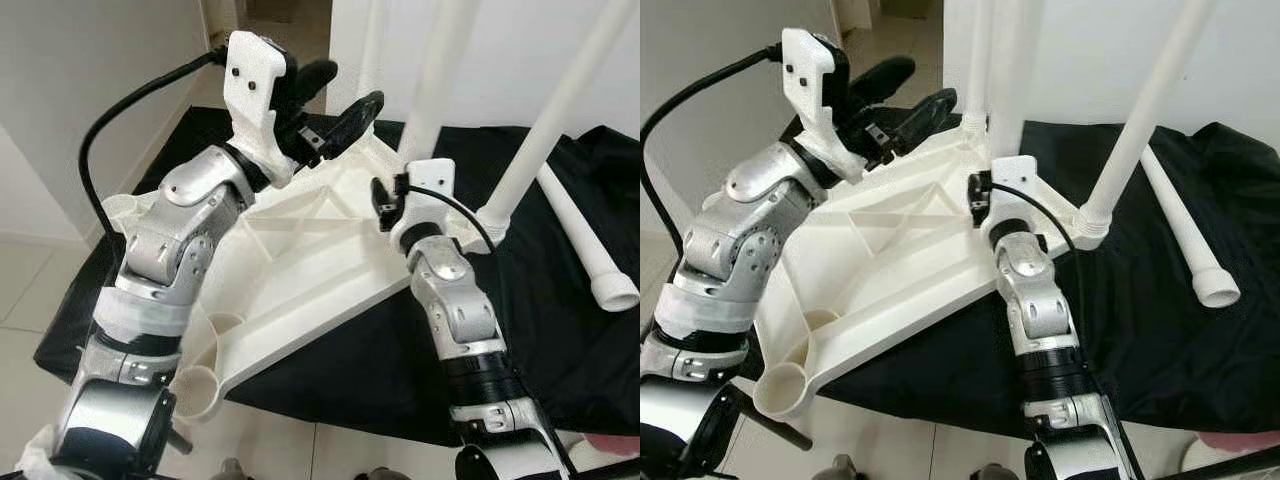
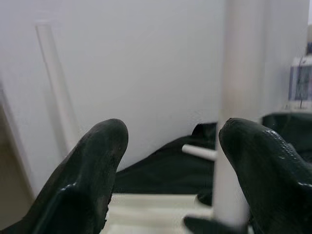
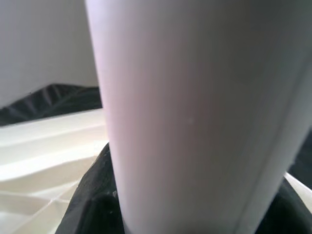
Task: Building children table
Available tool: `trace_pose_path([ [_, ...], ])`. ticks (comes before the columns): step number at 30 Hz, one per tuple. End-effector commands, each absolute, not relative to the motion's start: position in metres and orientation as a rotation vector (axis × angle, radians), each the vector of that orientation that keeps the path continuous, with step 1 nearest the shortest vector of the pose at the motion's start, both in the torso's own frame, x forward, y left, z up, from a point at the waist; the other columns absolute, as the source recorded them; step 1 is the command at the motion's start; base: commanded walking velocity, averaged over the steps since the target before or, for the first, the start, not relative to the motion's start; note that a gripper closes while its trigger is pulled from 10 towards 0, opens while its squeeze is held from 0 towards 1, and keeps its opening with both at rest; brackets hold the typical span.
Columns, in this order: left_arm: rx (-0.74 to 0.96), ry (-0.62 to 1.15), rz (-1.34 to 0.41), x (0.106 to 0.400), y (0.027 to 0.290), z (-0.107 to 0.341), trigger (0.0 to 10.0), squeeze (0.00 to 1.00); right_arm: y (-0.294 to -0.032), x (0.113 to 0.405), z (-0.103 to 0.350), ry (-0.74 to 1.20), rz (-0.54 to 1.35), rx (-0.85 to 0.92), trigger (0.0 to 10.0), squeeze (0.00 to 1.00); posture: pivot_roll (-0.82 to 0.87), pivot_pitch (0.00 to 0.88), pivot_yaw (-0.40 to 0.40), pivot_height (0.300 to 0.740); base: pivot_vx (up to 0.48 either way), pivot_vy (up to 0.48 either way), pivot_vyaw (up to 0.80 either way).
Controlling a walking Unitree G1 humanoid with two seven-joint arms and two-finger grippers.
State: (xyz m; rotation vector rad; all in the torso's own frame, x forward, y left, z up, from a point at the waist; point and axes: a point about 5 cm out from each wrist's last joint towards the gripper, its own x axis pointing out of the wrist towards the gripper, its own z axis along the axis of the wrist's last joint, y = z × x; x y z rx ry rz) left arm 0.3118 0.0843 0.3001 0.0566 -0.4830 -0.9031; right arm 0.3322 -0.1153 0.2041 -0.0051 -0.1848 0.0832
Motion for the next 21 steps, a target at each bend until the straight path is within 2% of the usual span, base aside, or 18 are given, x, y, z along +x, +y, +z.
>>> trace_pose_path([
  [1, 0.076, -0.476, -0.886, 0.314, 0.089, 0.297, 10.0, 0.0, -0.117, 0.33, 0.207, -0.208, 0.072, 0.011, 10.0, 0.0, -0.03, 0.0, 0.018, 0.74, 0.0, 0.0, 0.0],
  [9, 0.066, -0.397, -0.755, 0.328, 0.109, 0.279, 10.0, 0.0, -0.125, 0.32, 0.21, -0.261, 0.055, 0.025, 10.0, 0.0, -0.05, 0.0, 0.021, 0.74, 0.0, 0.0, 0.0],
  [12, 0.057, -0.251, -0.692, 0.34, 0.126, 0.251, 10.0, 0.0, -0.129, 0.31, 0.206, -0.279, 0.064, -0.005, 10.0, 0.0, -0.07, 0.0, 0.038, 0.74, 0.0, 0.0, 0.0],
  [16, 0.064, -0.226, -0.689, 0.341, 0.128, 0.246, 10.0, 0.0, -0.129, 0.308, 0.205, -0.282, 0.065, -0.014, 10.0, 0.0, -0.07, 0.0, 0.038, 0.74, 0.0, 0.0, 0.0],
  [21, 0.132, -0.114, -0.61, 0.347, 0.14, 0.219, 10.0, 0.0, -0.133, 0.3, 0.206, -0.298, 0.057, 0.004, 10.0, 0.0, -0.08, 0.0, 0.05, 0.74, 0.0, 0.0, 0.0],
])
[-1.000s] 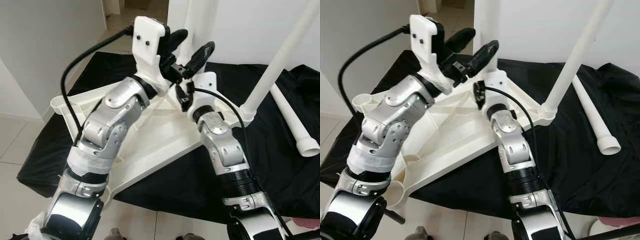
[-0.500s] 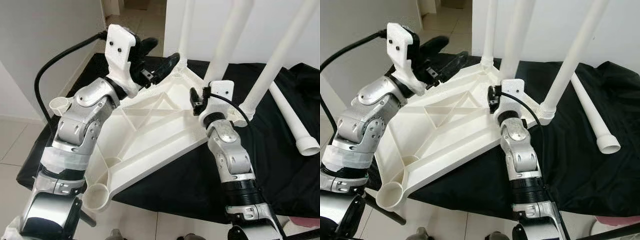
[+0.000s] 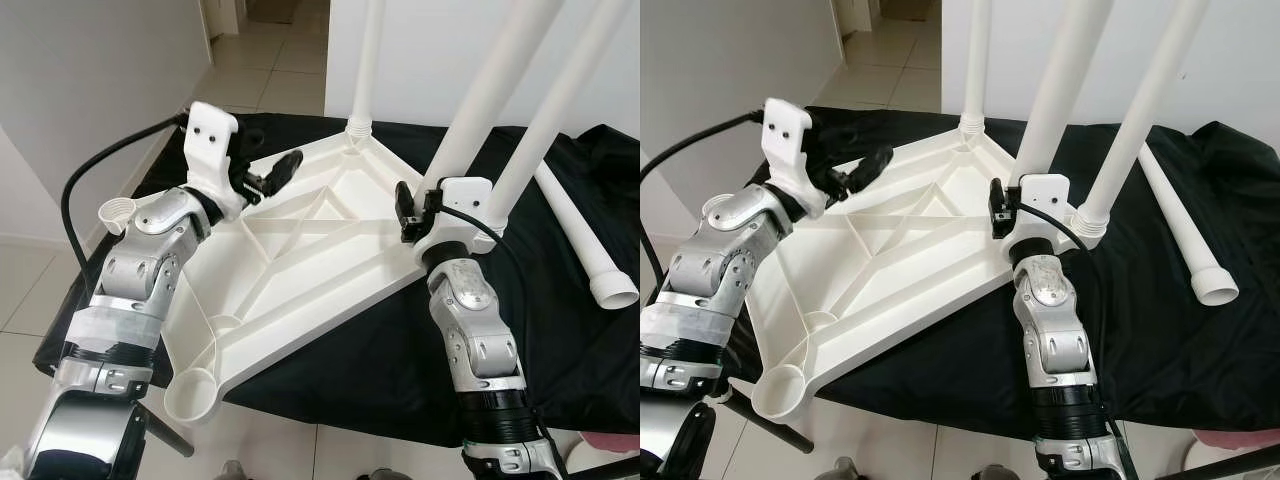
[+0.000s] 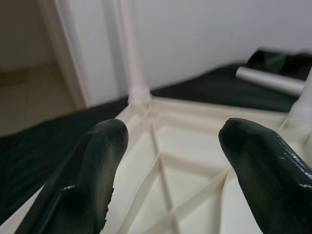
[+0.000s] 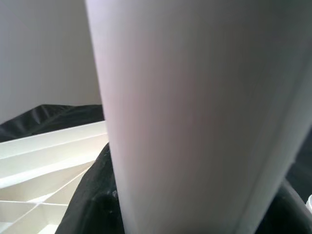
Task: Building children table
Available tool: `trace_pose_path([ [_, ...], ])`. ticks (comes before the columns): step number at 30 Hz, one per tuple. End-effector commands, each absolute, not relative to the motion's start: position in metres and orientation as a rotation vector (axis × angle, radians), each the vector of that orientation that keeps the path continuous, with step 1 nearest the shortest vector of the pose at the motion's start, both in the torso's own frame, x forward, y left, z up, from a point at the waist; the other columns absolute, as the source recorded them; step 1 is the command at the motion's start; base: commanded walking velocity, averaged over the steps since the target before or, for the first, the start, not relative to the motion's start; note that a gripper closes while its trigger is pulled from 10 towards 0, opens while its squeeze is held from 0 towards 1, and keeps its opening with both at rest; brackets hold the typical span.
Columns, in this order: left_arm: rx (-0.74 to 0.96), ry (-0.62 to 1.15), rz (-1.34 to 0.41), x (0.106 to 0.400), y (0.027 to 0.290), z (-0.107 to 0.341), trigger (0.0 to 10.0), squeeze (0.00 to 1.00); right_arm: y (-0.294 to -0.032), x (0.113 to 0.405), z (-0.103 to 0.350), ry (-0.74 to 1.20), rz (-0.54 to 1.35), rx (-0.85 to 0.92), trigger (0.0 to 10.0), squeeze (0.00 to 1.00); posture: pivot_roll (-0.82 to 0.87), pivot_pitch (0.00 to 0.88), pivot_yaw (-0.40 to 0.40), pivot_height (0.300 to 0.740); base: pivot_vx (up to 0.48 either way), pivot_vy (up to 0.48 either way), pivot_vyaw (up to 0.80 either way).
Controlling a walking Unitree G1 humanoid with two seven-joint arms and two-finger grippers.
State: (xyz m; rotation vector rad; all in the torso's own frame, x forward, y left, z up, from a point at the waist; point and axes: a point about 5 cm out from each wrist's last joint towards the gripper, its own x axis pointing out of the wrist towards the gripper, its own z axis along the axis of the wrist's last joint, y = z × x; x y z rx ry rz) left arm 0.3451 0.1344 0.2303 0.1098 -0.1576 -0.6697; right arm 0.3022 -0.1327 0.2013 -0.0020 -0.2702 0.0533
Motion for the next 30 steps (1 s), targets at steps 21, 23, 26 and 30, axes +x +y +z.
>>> trace_pose_path([
  [21, 0.507, 0.218, -0.367, 0.346, 0.208, 0.152, 10.0, 0.0, -0.15, 0.28, 0.203, -0.324, 0.015, -0.026, 10.0, 0.0, -0.08, 0.0, 0.036, 0.74, 0.0, 0.0, 0.0],
  [23, 0.507, 0.218, -0.367, 0.346, 0.208, 0.152, 10.0, 0.0, -0.15, 0.28, 0.203, -0.324, 0.015, -0.026, 10.0, 0.0, -0.08, 0.0, 0.036, 0.74, 0.0, 0.0, 0.0],
  [26, 0.594, 0.258, -0.356, 0.342, 0.223, 0.146, 10.0, 0.0, -0.159, 0.273, 0.191, -0.278, -0.046, -0.039, 10.0, 0.0, -0.08, 0.0, 0.026, 0.74, 0.0, 0.0, 0.0],
  [30, 0.64, 0.268, -0.368, 0.34, 0.227, 0.144, 10.0, 0.0, -0.162, 0.271, 0.187, -0.263, -0.063, -0.043, 10.0, 0.0, -0.08, 0.0, 0.022, 0.74, 0.0, 0.0, 0.0],
])
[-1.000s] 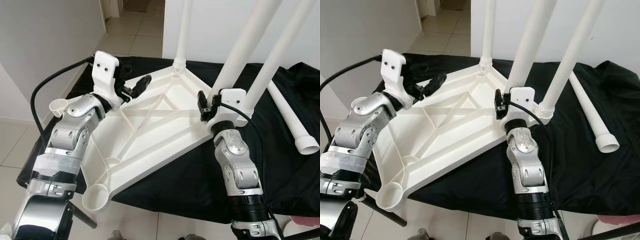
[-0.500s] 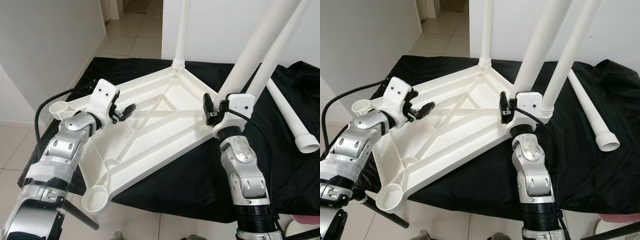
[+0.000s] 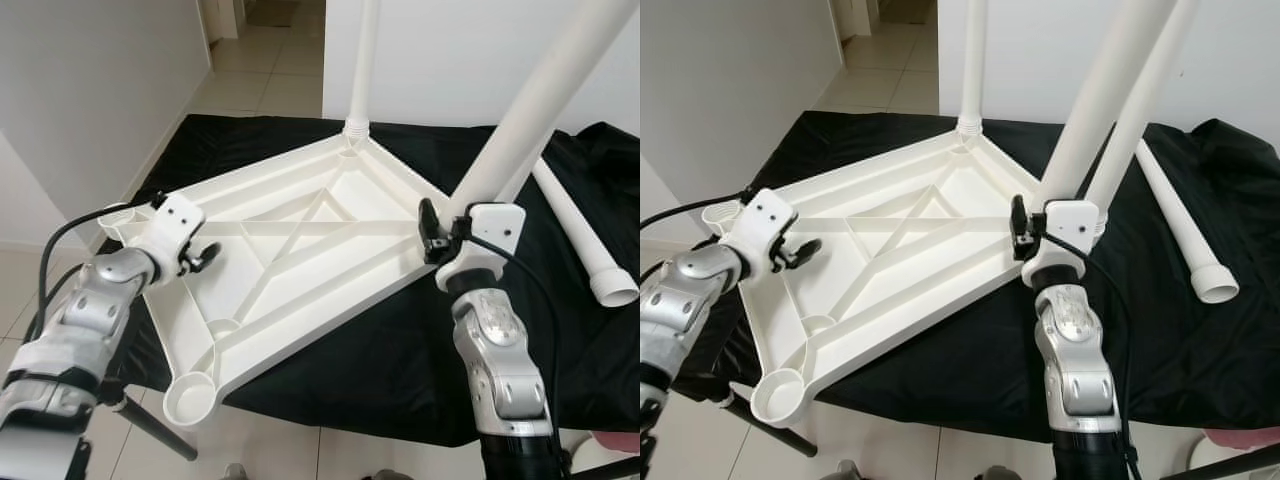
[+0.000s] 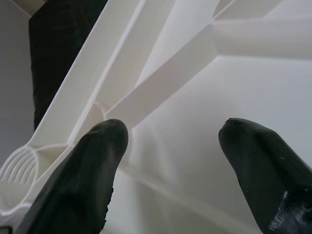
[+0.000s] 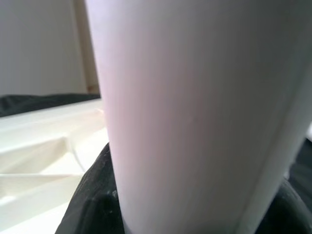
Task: Building children table
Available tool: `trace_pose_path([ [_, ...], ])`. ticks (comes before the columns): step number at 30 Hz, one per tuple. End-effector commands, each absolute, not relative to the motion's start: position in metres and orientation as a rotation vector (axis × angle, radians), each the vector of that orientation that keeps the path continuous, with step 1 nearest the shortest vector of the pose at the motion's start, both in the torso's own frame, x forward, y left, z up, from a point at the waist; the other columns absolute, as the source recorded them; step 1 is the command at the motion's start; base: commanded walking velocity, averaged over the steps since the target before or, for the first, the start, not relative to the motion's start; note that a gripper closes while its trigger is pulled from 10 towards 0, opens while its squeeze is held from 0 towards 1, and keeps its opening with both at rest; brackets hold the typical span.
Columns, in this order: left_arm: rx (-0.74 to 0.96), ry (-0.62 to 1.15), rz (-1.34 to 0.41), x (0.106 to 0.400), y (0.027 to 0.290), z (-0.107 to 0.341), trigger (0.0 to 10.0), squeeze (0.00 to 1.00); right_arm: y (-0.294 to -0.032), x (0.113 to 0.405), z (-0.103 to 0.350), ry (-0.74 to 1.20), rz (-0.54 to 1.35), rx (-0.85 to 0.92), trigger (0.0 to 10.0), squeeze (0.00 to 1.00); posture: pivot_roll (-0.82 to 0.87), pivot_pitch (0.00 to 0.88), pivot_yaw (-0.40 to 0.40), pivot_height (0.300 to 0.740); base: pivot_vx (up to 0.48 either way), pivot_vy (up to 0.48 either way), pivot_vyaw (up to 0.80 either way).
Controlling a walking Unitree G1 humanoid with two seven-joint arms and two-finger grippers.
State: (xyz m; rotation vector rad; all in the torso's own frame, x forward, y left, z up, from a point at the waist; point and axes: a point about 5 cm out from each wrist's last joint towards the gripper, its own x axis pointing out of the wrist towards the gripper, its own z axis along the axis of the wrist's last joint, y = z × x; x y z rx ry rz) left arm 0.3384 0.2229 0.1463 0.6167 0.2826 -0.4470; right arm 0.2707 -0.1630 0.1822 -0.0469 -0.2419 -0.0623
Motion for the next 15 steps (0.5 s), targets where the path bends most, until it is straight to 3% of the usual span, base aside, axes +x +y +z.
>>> trace_pose_path([
  [1, 0.691, 0.277, -0.413, 0.335, 0.226, 0.141, 10.0, 0.0, -0.164, 0.269, 0.185, -0.251, -0.071, -0.052, 10.0, 0.0, -0.08, 0.0, 0.022, 0.74, 0.0, 0.0, 0.0],
  [7, 0.767, 0.307, -0.623, 0.317, 0.207, 0.125, 10.0, 0.0, -0.167, 0.27, 0.186, -0.255, -0.072, -0.057, 10.0, 0.0, -0.08, 0.0, 0.02, 0.74, 0.0, 0.0, 0.0],
  [15, 0.736, 0.314, -0.858, 0.293, 0.176, 0.11, 10.0, 0.0, -0.167, 0.269, 0.185, -0.249, -0.062, -0.057, 10.0, 0.0, -0.08, 0.0, 0.014, 0.74, 0.0, 0.0, 0.0],
])
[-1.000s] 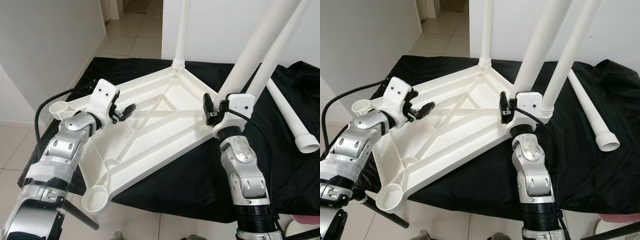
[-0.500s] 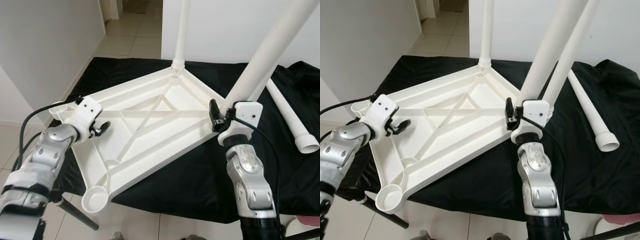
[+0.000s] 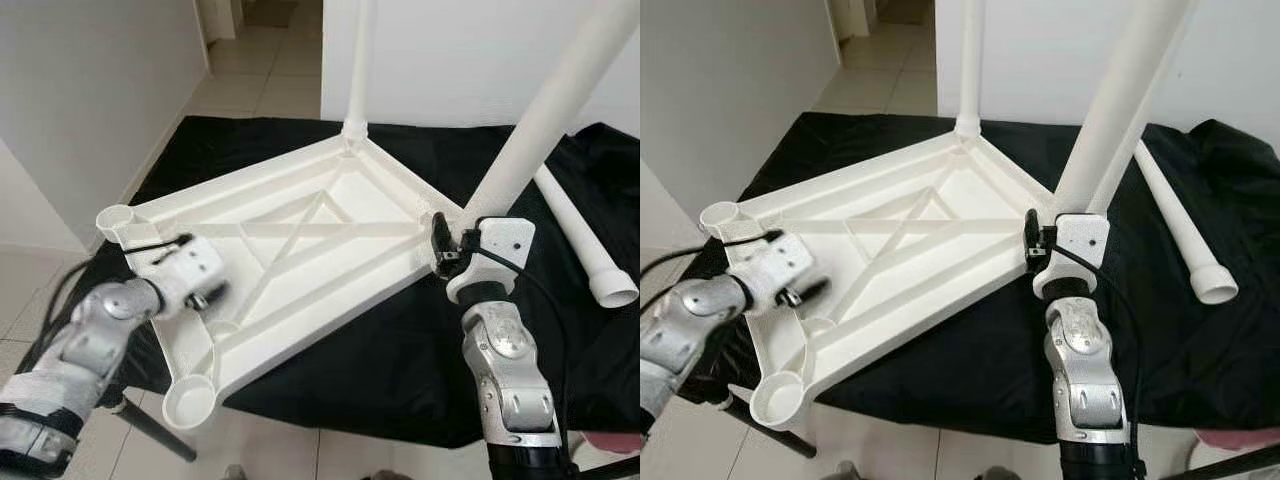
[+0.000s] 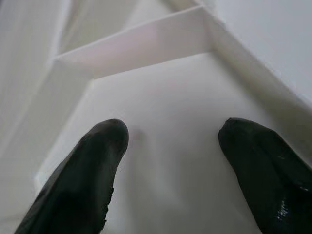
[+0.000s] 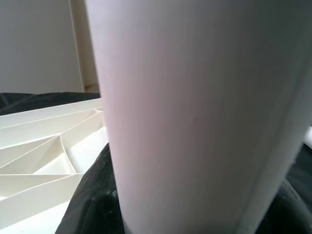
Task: Building children table
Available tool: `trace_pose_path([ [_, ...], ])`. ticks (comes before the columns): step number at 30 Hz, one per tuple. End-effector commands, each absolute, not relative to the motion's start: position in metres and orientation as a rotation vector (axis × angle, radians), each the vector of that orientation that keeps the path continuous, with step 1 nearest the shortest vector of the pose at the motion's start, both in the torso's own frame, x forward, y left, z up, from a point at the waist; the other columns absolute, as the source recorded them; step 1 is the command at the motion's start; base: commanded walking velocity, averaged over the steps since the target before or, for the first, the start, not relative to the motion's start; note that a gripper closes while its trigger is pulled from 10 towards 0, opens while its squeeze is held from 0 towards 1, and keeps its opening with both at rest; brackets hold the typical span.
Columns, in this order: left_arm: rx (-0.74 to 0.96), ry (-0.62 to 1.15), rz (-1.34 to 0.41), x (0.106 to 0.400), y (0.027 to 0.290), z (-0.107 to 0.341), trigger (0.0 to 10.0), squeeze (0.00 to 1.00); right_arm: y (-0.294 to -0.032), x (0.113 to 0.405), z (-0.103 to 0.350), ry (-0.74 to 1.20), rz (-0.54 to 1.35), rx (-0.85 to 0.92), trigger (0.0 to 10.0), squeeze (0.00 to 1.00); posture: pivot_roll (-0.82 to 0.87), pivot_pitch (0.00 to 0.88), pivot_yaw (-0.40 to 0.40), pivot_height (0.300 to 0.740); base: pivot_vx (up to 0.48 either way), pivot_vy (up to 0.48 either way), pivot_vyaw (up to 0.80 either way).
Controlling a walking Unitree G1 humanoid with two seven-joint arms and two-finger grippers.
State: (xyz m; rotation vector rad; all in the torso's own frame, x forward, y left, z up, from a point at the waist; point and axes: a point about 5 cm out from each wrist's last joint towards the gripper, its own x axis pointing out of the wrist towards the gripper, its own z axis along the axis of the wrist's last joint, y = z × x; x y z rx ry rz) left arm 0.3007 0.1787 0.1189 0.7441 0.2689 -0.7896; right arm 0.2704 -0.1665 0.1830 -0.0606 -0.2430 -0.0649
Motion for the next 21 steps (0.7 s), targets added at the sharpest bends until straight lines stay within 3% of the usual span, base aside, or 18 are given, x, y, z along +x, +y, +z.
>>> trace_pose_path([
  [1, 0.733, 0.317, -0.881, 0.29, 0.173, 0.107, 10.0, 0.0, -0.166, 0.269, 0.184, -0.241, -0.061, -0.055, 10.0, 0.0, -0.08, 0.0, 0.013, 0.74, 0.0, 0.0, 0.0],
  [8, 0.7, 0.335, -1.023, 0.269, 0.156, 0.098, 10.0, 0.0, -0.171, 0.267, 0.168, -0.145, -0.109, -0.061, 10.0, 0.0, -0.08, 0.0, 0.012, 0.74, 0.0, 0.0, 0.0],
  [21, 0.666, 0.238, -1.067, 0.262, 0.112, 0.108, 10.0, 0.0, -0.177, 0.268, 0.158, -0.077, -0.157, -0.068, 10.0, 0.0, -0.08, 0.0, 0.027, 0.74, 0.0, 0.0, 0.0],
])
